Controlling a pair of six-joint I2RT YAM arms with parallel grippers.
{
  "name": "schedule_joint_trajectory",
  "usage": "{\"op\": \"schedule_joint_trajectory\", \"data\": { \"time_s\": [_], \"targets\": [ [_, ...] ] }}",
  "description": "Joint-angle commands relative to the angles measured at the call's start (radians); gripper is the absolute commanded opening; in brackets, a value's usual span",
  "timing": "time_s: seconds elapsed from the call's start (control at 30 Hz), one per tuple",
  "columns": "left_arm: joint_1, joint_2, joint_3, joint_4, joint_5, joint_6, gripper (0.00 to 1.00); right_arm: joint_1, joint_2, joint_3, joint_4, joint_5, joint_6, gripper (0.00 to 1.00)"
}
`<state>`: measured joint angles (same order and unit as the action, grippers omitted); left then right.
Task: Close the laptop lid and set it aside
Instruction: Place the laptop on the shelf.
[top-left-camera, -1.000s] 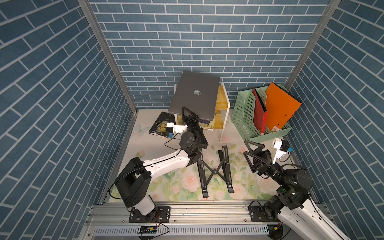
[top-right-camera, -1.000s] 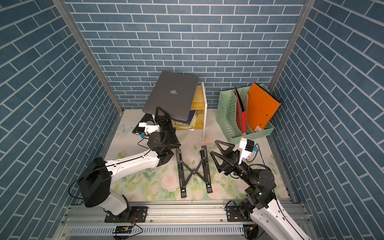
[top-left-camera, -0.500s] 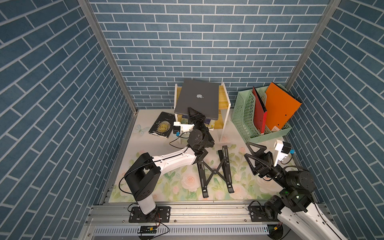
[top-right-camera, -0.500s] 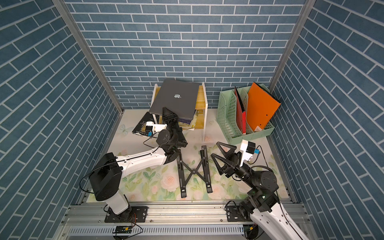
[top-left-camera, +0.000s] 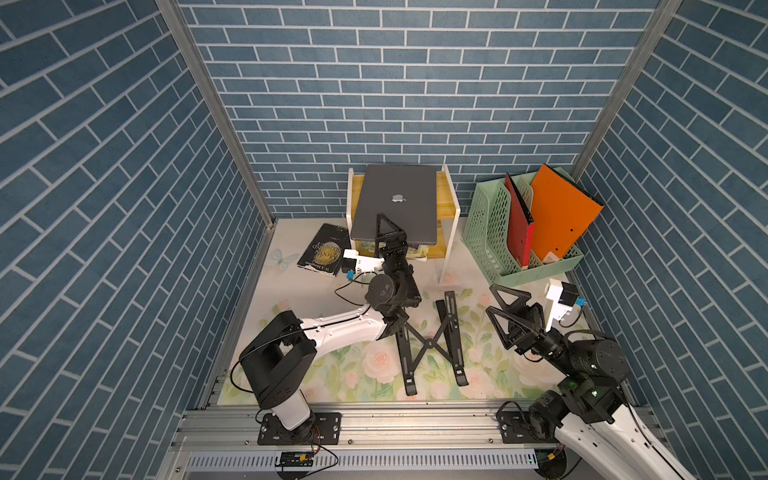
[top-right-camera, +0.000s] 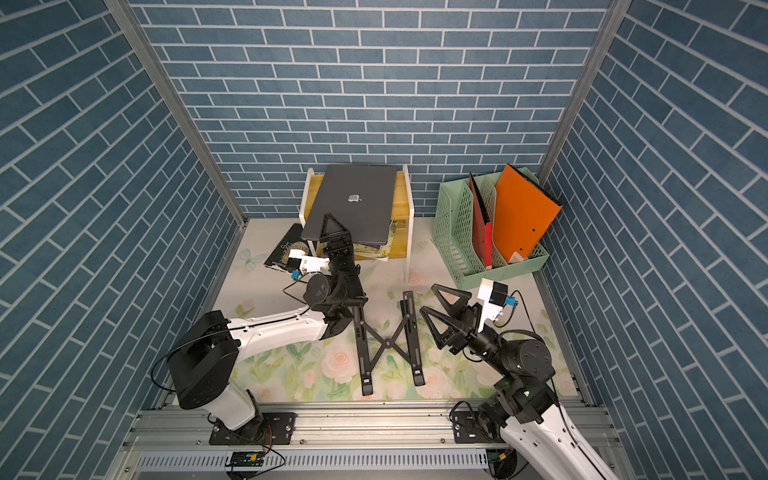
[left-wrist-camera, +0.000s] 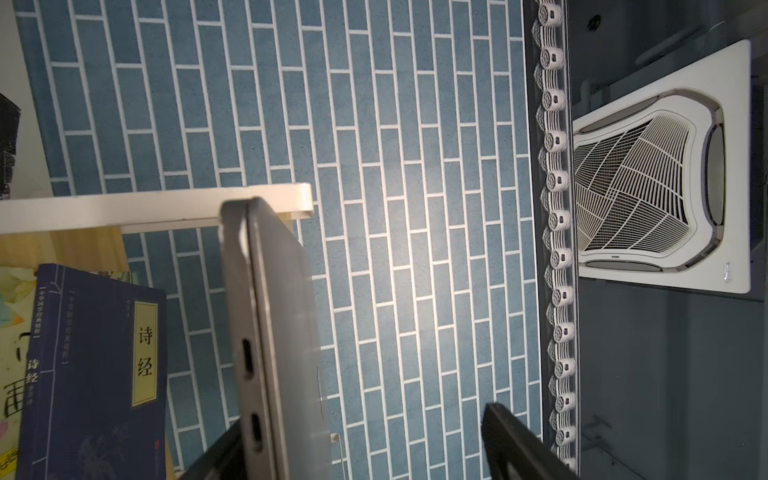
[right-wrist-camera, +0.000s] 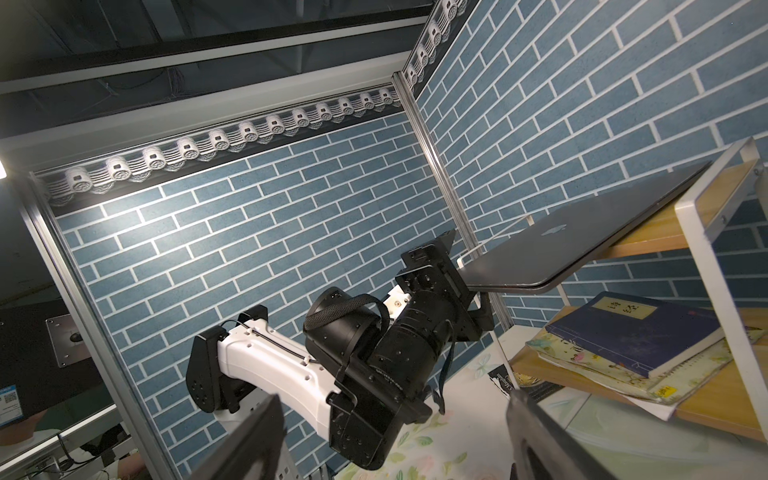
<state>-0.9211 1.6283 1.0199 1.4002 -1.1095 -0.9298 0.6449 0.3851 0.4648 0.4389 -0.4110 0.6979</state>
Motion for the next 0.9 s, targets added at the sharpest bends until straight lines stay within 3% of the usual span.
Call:
{"op": "schedule_joint_trajectory", "data": {
  "time_s": [0.0, 0.13, 0.3, 0.5, 0.6, 0.7, 0.87],
  "targets": [
    [-0.005, -0.042, -0.035, -0.010, 0.057, -0.036, 0.87, -0.003, 0.012, 0.024, 0.037, 0.010, -0.036, 0.85],
    [-0.002, -0.056, -0.064, -0.069, 0.103, -0.086, 0.85, -0.003, 0.018, 0.019, 0.045, 0.013, -0.033, 0.85],
    [0.005, -0.072, -0.101, -0.143, 0.156, -0.179, 0.68, -0.003, 0.020, 0.016, 0.046, 0.024, -0.038, 0.85],
    [0.014, -0.044, -0.097, -0.186, 0.204, -0.303, 0.34, -0.002, 0.031, 0.006, 0.070, 0.018, -0.035, 0.84],
    [0.015, -0.023, -0.081, -0.197, 0.215, -0.357, 0.22, -0.003, 0.021, -0.001, 0.069, 0.024, -0.038, 0.84],
    [0.004, 0.006, -0.060, -0.201, 0.210, -0.427, 0.16, -0.002, 0.016, -0.002, 0.064, 0.025, -0.041, 0.84],
    [-0.031, 0.070, 0.006, -0.182, 0.143, -0.436, 0.14, -0.003, 0.000, -0.006, 0.053, 0.024, -0.043, 0.84]
  ]
}}
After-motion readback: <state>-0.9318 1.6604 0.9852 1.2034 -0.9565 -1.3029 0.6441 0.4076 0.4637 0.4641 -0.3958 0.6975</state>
